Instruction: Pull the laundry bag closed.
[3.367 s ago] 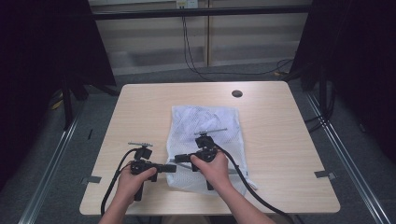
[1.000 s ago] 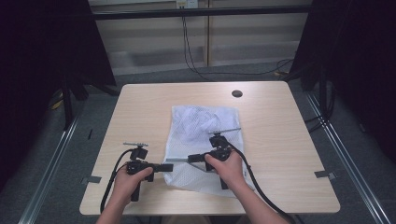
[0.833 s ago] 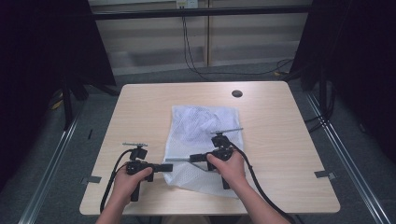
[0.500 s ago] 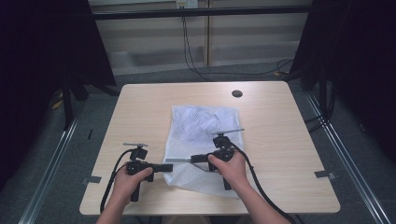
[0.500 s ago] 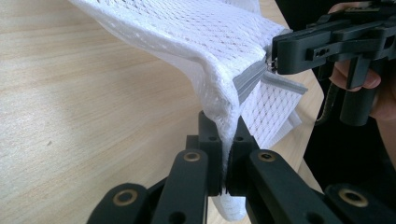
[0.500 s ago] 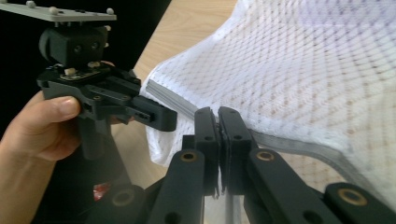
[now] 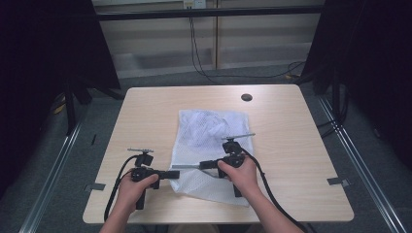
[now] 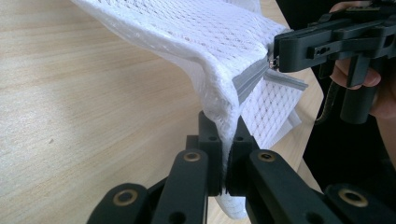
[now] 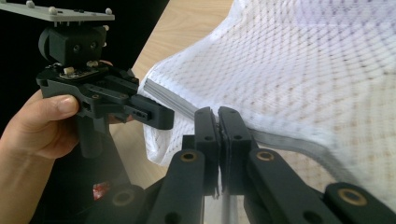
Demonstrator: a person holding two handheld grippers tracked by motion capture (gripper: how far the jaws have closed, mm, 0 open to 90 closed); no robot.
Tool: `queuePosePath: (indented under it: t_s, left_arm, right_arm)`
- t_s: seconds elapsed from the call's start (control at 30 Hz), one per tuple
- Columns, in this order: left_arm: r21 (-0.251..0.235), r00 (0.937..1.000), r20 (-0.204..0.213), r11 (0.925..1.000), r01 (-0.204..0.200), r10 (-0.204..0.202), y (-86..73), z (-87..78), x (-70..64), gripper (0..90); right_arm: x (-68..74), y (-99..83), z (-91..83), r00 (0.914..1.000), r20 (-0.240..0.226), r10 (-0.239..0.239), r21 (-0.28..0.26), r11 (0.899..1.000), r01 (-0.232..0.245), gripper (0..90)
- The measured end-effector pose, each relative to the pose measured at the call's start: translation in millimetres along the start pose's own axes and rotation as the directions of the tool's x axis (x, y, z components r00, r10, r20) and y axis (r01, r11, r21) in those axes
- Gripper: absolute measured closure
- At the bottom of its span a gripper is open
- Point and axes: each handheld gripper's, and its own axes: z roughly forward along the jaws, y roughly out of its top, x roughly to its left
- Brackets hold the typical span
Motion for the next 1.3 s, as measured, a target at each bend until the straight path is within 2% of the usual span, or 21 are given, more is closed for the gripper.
queuePosePath:
  t_s: [0.1, 0.2, 0.27, 0.37, 0.43, 0.53, 0.57, 1.3]
  left_arm:
    - [0.003, 0.9999, -0.005, 0.9999, -0.012, 0.012, 0.3, 0.3, 0.4, 88.3]
    - [0.003, 1.0, -0.007, 1.0, -0.002, 0.002, 0.1, -0.1, -0.1, 88.3]
    - [0.001, 0.9999, -0.01, 1.0, -0.009, 0.009, 0.0, -0.8, 1.0, 88.3]
    - [0.0, 1.0, -0.004, 1.0, 0.002, -0.002, -0.1, 0.1, 0.5, 88.3]
    - [0.003, 0.9999, -0.007, 0.9999, -0.01, 0.01, 0.2, 0.5, 0.8, 88.3]
    - [0.001, 1.0, -0.006, 1.0, 0.003, -0.003, 0.0, 0.1, 0.4, 88.3]
    - [0.002, 0.9999, -0.011, 1.0, -0.006, 0.006, 0.2, -0.7, 1.3, 88.3]
    - [0.001, 1.0, -0.003, 1.0, 0.002, -0.002, 0.2, -0.7, 1.2, 88.3]
  right_arm:
    - [0.1, 0.2, -0.7, 1.0, 0.0, -0.003, -0.006, 1.0, 0.003, 87.7]
    - [-0.7, 0.0, -1.5, 0.9999, 0.006, -0.016, -0.004, 1.0, 0.016, 87.7]
    - [-2.3, 0.2, -4.7, 1.0, 0.009, 0.0, -0.008, 1.0, 0.0, 87.7]
    - [-3.4, 0.4, -5.7, 1.0, 0.009, -0.002, -0.013, 1.0, 0.002, 87.7]
    - [-4.0, 0.2, -6.5, 0.9999, 0.008, -0.006, -0.01, 1.0, 0.006, 87.7]
    - [-4.5, 0.2, -7.7, 1.0, 0.009, -0.004, -0.011, 1.0, 0.004, 87.7]
    - [-4.9, 0.2, -8.3, 1.0, 0.009, -0.003, -0.01, 1.0, 0.004, 87.7]
    - [-10.6, -2.7, -20.6, 0.9999, 0.012, 0.005, -0.022, 1.0, -0.005, 87.7]
